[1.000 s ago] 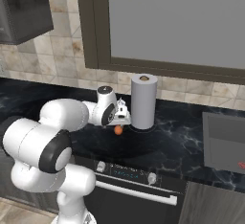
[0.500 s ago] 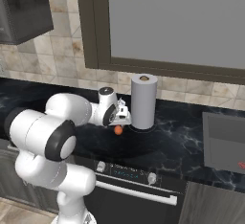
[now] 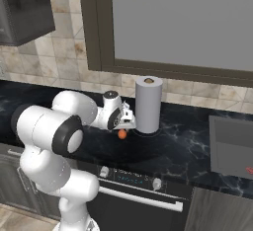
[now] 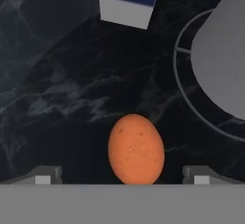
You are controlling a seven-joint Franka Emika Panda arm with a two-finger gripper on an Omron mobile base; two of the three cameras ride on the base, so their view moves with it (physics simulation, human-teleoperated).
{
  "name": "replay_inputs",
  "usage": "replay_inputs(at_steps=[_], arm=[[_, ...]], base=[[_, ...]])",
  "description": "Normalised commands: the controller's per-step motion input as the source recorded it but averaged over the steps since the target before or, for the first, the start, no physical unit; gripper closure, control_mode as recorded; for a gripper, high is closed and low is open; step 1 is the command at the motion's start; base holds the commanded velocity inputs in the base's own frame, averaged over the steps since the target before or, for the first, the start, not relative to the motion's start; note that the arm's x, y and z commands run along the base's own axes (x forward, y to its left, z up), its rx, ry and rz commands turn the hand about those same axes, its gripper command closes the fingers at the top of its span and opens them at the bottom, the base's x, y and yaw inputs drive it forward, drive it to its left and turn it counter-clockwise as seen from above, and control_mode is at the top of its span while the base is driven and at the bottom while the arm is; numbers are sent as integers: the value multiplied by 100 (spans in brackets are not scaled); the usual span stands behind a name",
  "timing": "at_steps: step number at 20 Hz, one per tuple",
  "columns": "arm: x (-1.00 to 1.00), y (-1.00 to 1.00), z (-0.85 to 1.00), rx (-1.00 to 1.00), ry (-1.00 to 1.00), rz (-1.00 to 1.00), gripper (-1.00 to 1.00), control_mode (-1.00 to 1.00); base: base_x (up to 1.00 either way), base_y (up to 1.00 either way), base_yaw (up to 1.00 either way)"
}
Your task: Gather the eggs and milk located in the vicinity of the sink area and place them right next to the bowl.
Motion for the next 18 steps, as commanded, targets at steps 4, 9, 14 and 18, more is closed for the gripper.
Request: replay_inputs(at_steps=[4, 9, 14, 18], arm=[[0, -2, -12, 0, 0, 0, -100, -100], [5, -3, -13, 0, 0, 0, -100, -100], [21, 0, -16, 0, 1, 0, -100, -100], [18, -1, -16, 0, 1, 1, -100, -100]], base=[[0, 0, 0], [0, 0, 0], [0, 0, 0], [0, 0, 0]])
